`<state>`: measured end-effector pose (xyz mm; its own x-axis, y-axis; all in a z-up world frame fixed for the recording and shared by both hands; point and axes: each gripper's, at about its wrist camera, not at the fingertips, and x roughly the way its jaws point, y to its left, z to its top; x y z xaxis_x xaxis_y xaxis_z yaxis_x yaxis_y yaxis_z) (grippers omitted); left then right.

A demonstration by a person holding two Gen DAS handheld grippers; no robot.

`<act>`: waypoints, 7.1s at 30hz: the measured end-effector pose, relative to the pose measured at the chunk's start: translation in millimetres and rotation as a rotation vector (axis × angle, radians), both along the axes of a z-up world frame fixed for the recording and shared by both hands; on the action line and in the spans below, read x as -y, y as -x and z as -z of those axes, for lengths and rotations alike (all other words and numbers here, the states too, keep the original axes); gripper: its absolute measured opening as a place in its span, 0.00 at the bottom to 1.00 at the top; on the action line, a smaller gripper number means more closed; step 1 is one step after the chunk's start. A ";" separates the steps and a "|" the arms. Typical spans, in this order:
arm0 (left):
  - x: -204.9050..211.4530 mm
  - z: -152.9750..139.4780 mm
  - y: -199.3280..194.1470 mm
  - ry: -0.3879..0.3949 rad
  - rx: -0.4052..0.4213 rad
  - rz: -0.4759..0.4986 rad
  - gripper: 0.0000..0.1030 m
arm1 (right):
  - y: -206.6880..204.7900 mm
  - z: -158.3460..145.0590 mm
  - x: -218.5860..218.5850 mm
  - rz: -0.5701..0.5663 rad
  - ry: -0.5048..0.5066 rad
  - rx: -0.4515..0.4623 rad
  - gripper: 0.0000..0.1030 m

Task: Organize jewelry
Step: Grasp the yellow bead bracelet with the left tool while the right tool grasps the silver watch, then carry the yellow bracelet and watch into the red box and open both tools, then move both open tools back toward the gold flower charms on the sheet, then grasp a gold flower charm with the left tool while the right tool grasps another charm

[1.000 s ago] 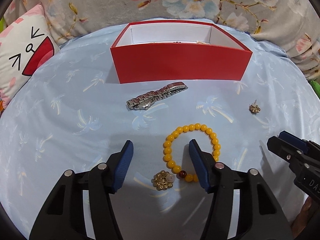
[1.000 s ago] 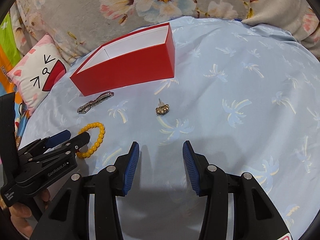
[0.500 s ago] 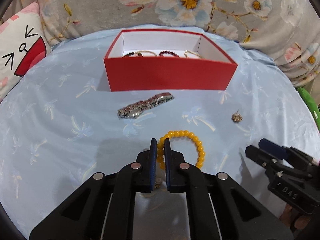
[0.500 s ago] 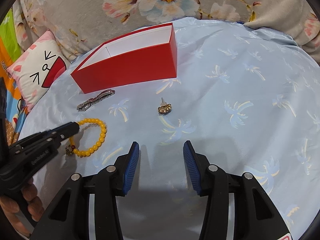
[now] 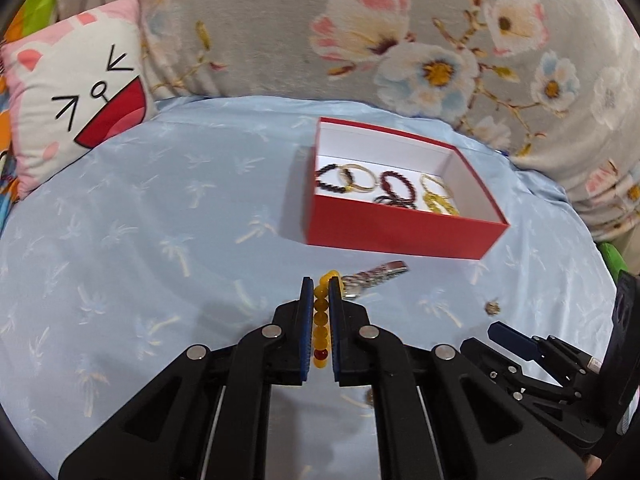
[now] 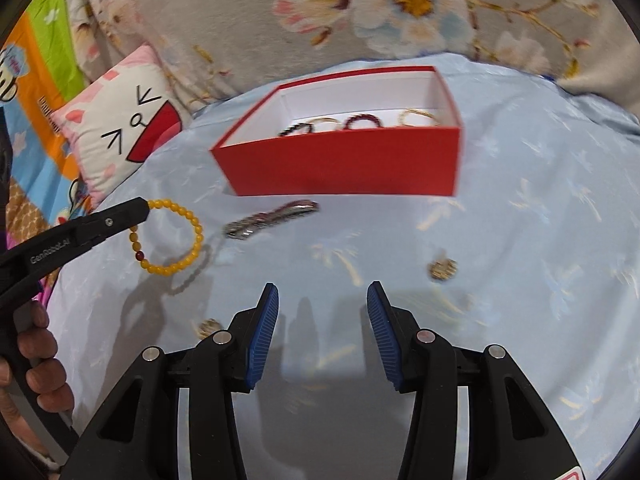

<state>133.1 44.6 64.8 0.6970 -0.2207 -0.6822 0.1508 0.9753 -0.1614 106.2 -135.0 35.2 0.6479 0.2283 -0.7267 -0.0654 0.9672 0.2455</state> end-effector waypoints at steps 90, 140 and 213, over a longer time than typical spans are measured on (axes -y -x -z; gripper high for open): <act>57.0 -75.0 -58.8 0.012 0.090 0.138 0.07 | -51.8 -126.1 85.3 0.083 -0.034 0.225 0.11; 39.9 -8.7 -110.6 -0.026 -0.032 -0.001 0.46 | -70.7 -42.7 74.8 0.126 0.041 0.077 0.32; 49.9 63.6 41.8 -0.087 -0.076 0.118 0.32 | -4.5 22.2 60.3 0.157 0.043 -0.024 0.13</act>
